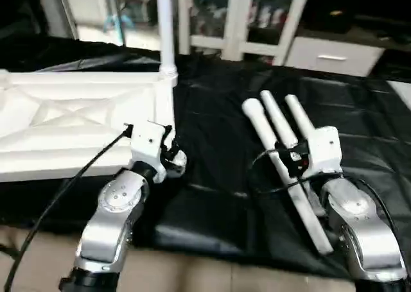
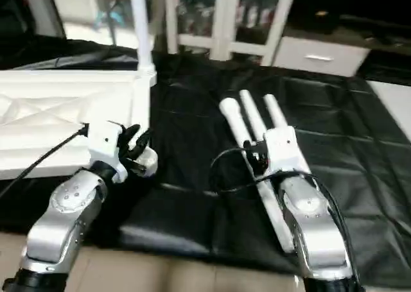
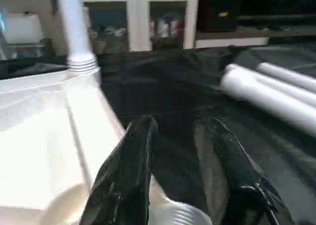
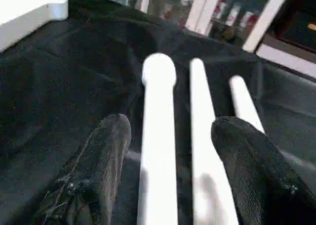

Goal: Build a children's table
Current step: Pick table leg

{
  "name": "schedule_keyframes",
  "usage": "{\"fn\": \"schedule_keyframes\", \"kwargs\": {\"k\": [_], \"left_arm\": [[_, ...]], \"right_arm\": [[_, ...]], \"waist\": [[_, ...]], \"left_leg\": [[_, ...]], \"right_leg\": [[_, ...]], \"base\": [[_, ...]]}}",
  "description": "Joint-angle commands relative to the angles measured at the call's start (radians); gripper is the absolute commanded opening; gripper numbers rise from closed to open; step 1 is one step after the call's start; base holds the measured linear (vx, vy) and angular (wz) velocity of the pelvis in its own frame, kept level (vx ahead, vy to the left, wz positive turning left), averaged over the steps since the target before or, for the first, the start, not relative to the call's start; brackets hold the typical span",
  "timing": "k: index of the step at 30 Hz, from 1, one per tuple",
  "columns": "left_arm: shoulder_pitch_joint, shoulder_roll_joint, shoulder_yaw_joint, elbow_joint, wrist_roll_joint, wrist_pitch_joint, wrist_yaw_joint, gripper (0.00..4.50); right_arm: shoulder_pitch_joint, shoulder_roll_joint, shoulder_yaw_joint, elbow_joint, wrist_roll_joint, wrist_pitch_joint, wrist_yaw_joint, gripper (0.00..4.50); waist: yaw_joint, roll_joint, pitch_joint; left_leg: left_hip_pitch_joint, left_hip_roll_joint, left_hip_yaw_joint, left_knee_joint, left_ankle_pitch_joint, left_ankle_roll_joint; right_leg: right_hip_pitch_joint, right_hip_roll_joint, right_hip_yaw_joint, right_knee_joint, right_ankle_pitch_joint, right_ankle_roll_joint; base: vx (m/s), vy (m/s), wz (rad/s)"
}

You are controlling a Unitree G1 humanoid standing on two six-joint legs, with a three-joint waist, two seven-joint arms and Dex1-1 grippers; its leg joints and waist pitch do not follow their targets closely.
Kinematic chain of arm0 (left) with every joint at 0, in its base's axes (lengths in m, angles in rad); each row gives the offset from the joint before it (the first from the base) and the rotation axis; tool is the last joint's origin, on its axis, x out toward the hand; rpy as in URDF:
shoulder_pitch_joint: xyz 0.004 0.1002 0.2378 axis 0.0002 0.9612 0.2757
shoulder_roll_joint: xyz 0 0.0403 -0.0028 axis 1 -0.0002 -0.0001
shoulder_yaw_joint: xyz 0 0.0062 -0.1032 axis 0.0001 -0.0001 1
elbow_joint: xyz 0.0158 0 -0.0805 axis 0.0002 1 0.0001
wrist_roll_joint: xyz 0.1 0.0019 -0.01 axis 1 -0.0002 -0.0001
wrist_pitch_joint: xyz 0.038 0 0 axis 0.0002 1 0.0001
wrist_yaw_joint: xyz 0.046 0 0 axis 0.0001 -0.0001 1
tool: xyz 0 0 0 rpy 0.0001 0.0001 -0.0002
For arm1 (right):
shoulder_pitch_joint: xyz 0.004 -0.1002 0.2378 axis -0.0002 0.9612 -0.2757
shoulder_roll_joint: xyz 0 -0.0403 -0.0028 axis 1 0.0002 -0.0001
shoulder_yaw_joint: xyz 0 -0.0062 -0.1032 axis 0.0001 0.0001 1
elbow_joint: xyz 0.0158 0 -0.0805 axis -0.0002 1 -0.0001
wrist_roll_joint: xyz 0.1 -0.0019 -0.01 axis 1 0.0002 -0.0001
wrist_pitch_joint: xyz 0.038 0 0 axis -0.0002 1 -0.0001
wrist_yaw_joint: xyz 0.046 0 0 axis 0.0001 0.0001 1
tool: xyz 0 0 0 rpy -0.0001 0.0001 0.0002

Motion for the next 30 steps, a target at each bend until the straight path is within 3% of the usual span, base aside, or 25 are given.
{"fn": "schedule_keyframes", "kwargs": {"k": [1,2,3,4,5,6,7,8,9,10,11,12,13,14,16,17,18,19,21,22,24,25,28,30], "left_arm": [[-0.024,-0.010,-0.013,0.003,0.001,0.002,-0.002,1.58],[-0.025,-0.010,-0.011,0.004,0.002,0.005,0.002,1.58],[-0.025,-0.010,-0.011,0.004,0.002,0.005,0.002,1.58],[-0.026,-0.013,-0.007,0.004,-0.009,-0.002,-0.004,1.58],[-0.027,-0.011,-0.009,0.005,-0.009,-0.003,-0.008,1.58],[-0.028,-0.010,-0.010,0.006,-0.008,-0.003,-0.010,1.58],[-0.026,0.000,-0.023,0.007,-0.002,-0.015,-0.024,1.58],[-0.025,0.003,-0.027,0.006,-0.001,-0.018,-0.030,1.58],[-0.022,0.010,-0.035,0.000,-0.002,-0.026,-0.045,1.58],[-0.018,0.017,-0.038,-0.006,-0.004,-0.032,-0.060,1.58],[-0.014,0.023,-0.041,-0.012,-0.006,-0.036,-0.072,1.58],[-0.011,0.033,-0.044,-0.018,-0.006,-0.039,-0.085,1.58],[-0.008,0.045,-0.049,-0.023,-0.013,-0.040,-0.110,1.58],[-0.005,0.060,-0.056,-0.027,-0.018,-0.035,-0.134,1.58],[0.000,0.104,-0.076,-0.043,-0.044,-0.029,-0.210,1.58],[0.000,0.109,-0.078,-0.045,-0.048,-0.027,-0.218,1.58],[0.001,0.121,-0.082,-0.051,-0.057,-0.025,-0.239,1.58],[0.004,0.137,-0.085,-0.066,-0.084,-0.011,-0.278,1.58],[0.007,0.156,-0.088,-0.082,-0.108,0.000,-0.321,1.58],[0.009,0.173,-0.092,-0.094,-0.128,0.007,-0.363,1.58],[0.007,0.206,-0.107,-0.105,-0.146,0.012,-0.429,1.58],[0.002,0.262,-0.129,-0.127,-0.188,0.047,-0.529,1.58],[-0.006,0.306,-0.144,-0.144,-0.206,0.073,-0.590,1.58],[-0.009,0.317,-0.149,-0.146,-0.203,0.073,-0.595,1.58]], "right_arm": [[0.001,-0.018,-0.006,0.009,-0.011,0.020,0.006,2.96],[-0.015,-0.024,-0.007,0.011,-0.006,0.039,0.012,2.96],[-0.015,-0.024,-0.007,0.011,-0.006,0.039,0.012,2.96],[-0.032,-0.028,-0.014,0.006,0.007,0.090,0.021,2.96],[-0.038,-0.034,-0.010,0.005,0.006,0.106,0.029,2.96],[-0.042,-0.038,-0.008,0.005,0.005,0.117,0.033,2.96],[-0.057,-0.048,-0.009,0.000,0.015,0.185,0.049,2.96],[-0.062,-0.054,-0.006,0.000,0.015,0.207,0.053,2.96],[-0.072,-0.065,-0.001,0.002,0.025,0.241,0.070,2.96],[-0.080,-0.065,-0.007,0.005,0.055,0.263,0.091,2.96],[-0.087,-0.062,-0.016,0.006,0.084,0.296,0.103,2.96],[-0.096,-0.067,-0.016,0.007,0.094,0.333,0.109,2.96],[-0.107,-0.079,-0.007,0.011,0.086,0.374,0.112,2.96],[-0.115,-0.087,-0.001,0.017,0.071,0.396,0.106,2.96],[-0.140,-0.084,-0.014,0.033,0.045,0.442,0.074,2.96],[-0.144,-0.083,-0.017,0.035,0.044,0.449,0.070,2.96],[-0.152,-0.079,-0.023,0.036,0.040,0.469,0.063,2.96],[-0.161,-0.079,-0.026,0.037,0.029,0.495,0.050,2.96],[-0.169,-0.081,-0.030,0.037,0.025,0.530,0.038,2.96],[-0.176,-0.093,-0.023,0.038,0.017,0.565,0.030,2.96],[-0.183,-0.103,-0.023,0.044,0.012,0.597,0.019,2.96],[-0.193,-0.119,-0.024,0.065,0.021,0.649,0.026,2.96],[-0.196,-0.130,-0.021,0.089,0.036,0.698,0.047,2.96],[-0.195,-0.131,-0.019,0.095,0.041,0.713,0.056,2.96]], "waist": [[-0.004,-0.019,-0.067],[0.056,-0.037,-0.054],[0.072,-0.045,-0.059],[0.104,-0.028,-0.053],[0.107,-0.027,-0.051],[0.100,0.021,-0.061],[0.030,0.055,-0.053],[0.043,0.077,-0.077],[0.080,0.051,-0.071],[0.091,0.038,-0.076],[0.097,0.019,-0.069],[0.104,-0.011,-0.057],[0.116,-0.022,-0.058],[0.120,-0.019,-0.059],[0.110,-0.008,-0.049],[0.106,-0.008,-0.047],[0.098,-0.008,-0.040],[0.094,0.006,-0.034],[0.089,0.000,-0.029],[0.089,0.006,-0.027],[0.088,0.003,-0.028],[0.088,0.001,-0.028],[0.087,0.010,-0.028],[0.084,0.007,-0.029]], "left_leg": [[0.048,-0.023,-0.031,0.012,0.563,0.410],[-0.121,-0.095,0.028,0.085,0.264,0.343],[-0.173,-0.052,0.025,0.134,0.137,0.273],[-0.223,0.019,-0.003,0.140,0.103,0.114],[-0.226,0.034,-0.007,0.104,0.150,0.065],[-0.157,0.053,-0.002,0.014,0.460,0.065],[-0.042,0.142,-0.102,0.002,0.803,0.301],[0.013,0.183,-0.155,0.020,1.046,0.388],[0.007,0.175,-0.125,0.058,1.280,0.340],[-0.022,0.107,-0.087,0.047,1.301,0.231],[-0.046,0.074,-0.060,0.040,1.172,0.187],[-0.092,0.029,-0.005,0.031,0.804,0.126],[-0.111,0.030,0.011,0.000,0.513,0.069],[-0.108,0.037,0.014,-0.012,0.408,0.042],[-0.101,0.053,0.031,-0.053,0.178,-0.036],[-0.098,0.055,0.035,-0.060,0.142,-0.056],[-0.098,0.058,0.040,-0.073,0.050,-0.085],[-0.093,0.062,0.040,-0.081,-0.050,-0.112],[-0.088,0.068,0.049,-0.088,-0.178,-0.136],[-0.086,0.071,0.052,-0.089,-0.218,-0.145],[-0.088,0.070,0.055,-0.090,-0.223,-0.149],[-0.091,0.070,0.058,-0.090,-0.209,-0.151],[-0.093,0.071,0.064,-0.090,-0.181,-0.156],[-0.096,0.072,0.069,-0.089,-0.173,-0.158]], "right_leg": [[0.025,0.005,0.039,-0.057,0.197,-0.054],[0.187,-0.055,0.162,-0.102,0.366,-0.179],[0.228,-0.118,0.217,-0.116,0.475,-0.272],[0.236,-0.129,0.223,-0.077,0.852,-0.367],[0.227,-0.090,0.191,-0.048,1.012,-0.363],[0.155,0.045,0.070,0.032,1.038,-0.223],[-0.015,0.061,0.018,0.077,0.421,-0.055],[-0.053,0.019,0.030,0.079,0.213,-0.006],[-0.076,-0.019,0.071,0.027,0.212,0.088],[-0.057,-0.005,0.067,-0.015,0.320,0.120],[-0.044,-0.001,0.069,-0.045,0.356,0.106],[-0.011,-0.020,0.077,-0.068,0.386,0.044],[0.024,-0.026,0.082,-0.071,0.355,0.025],[0.030,-0.029,0.082,-0.071,0.335,0.012],[0.030,-0.015,0.071,-0.086,0.242,-0.053],[0.029,-0.013,0.069,-0.090,0.206,-0.061],[0.022,-0.010,0.070,-0.096,0.117,-0.068],[0.011,-0.011,0.073,-0.099,0.023,-0.074],[-0.002,-0.013,0.077,-0.112,-0.125,-0.065],[-0.011,-0.014,0.079,-0.117,-0.175,-0.054],[-0.014,-0.013,0.080,-0.122,-0.210,-0.037],[-0.017,-0.012,0.081,-0.119,-0.209,-0.032],[-0.022,-0.010,0.081,-0.115,-0.183,-0.033],[-0.021,-0.009,0.082,-0.115,-0.167,-0.038]], "base": [[0.203,-0.084,-0.02],[0.203,-0.084,-0.02],[0.182,0.005,0.23],[0.068,0.089,0.33],[0.068,0.089,0.33],[-0.110,0.094,0.14],[-0.116,0.016,-0.22],[-0.116,0.016,-0.22],[-0.012,-0.006,-0.18],[-0.108,0.052,0.06],[-0.108,0.052,0.06],[-0.114,0.040,-0.04],[0.000,0.000,0.00],[0.000,0.000,0.00],[-0.073,-0.033,-0.02],[-0.091,-0.029,-0.01],[-0.096,-0.019,-0.04],[-0.094,-0.014,-0.03],[-0.089,-0.015,-0.01],[-0.075,-0.015,0.01],[-0.069,-0.013,0.01],[0.000,0.000,0.00],[0.000,0.000,0.00],[0.000,0.000,0.00]]}}
